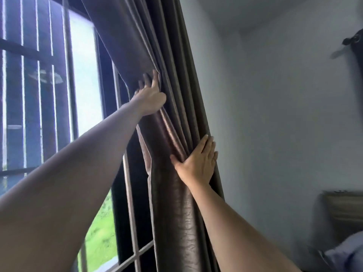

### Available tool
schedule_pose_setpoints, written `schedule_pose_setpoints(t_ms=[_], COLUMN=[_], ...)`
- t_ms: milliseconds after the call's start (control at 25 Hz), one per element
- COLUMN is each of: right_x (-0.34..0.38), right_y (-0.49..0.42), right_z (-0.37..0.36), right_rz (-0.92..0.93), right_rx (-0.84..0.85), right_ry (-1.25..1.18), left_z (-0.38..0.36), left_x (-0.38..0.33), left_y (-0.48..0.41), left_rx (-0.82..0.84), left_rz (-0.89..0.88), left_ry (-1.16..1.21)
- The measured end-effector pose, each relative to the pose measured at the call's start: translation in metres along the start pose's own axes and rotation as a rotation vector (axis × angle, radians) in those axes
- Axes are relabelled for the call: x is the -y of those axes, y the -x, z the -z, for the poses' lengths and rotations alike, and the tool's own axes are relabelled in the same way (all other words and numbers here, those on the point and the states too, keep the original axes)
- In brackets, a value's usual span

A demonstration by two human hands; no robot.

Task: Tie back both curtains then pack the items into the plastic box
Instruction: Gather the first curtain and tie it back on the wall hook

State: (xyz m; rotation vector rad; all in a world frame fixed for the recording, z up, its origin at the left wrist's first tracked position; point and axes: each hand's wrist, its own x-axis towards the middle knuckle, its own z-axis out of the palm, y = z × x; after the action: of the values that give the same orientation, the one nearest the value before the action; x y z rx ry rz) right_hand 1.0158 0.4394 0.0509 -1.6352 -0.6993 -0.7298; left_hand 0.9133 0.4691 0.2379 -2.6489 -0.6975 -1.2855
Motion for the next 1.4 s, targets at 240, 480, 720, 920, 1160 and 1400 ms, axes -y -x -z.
schedule_pose_setpoints(t_ms=[240, 480, 720, 920, 1160, 1400], right_x=[-0.059, -0.103, -0.117, -0.123, -0.12, -0.124], right_y=[-0.059, -0.097, -0.097, -0.077, -0.013, 0.09], right_z=[-0.024, -0.036, -0.046, -0.036, -0.025, -0.013], right_rz=[0.011, -0.064, -0.018, 0.174, 0.458, 0.377], right_rx=[0.121, 0.207, 0.276, 0.36, 0.281, 0.397], right_ry=[-0.105, -0.227, -0.402, -0.506, -0.584, -0.837], left_z=[-0.067, -0.102, -0.116, -0.119, -0.117, -0.162], left_x=[-0.022, -0.05, -0.06, -0.058, -0.059, -0.041], left_y=[-0.065, -0.095, -0.089, -0.047, 0.032, 0.147], left_rx=[-0.001, 0.062, 0.054, -0.134, -0.434, -0.531], left_rz=[0.082, 0.127, 0.107, 0.119, 0.37, 0.499], left_ry=[-0.055, -0.204, -0.014, 0.229, 0.213, 0.018])
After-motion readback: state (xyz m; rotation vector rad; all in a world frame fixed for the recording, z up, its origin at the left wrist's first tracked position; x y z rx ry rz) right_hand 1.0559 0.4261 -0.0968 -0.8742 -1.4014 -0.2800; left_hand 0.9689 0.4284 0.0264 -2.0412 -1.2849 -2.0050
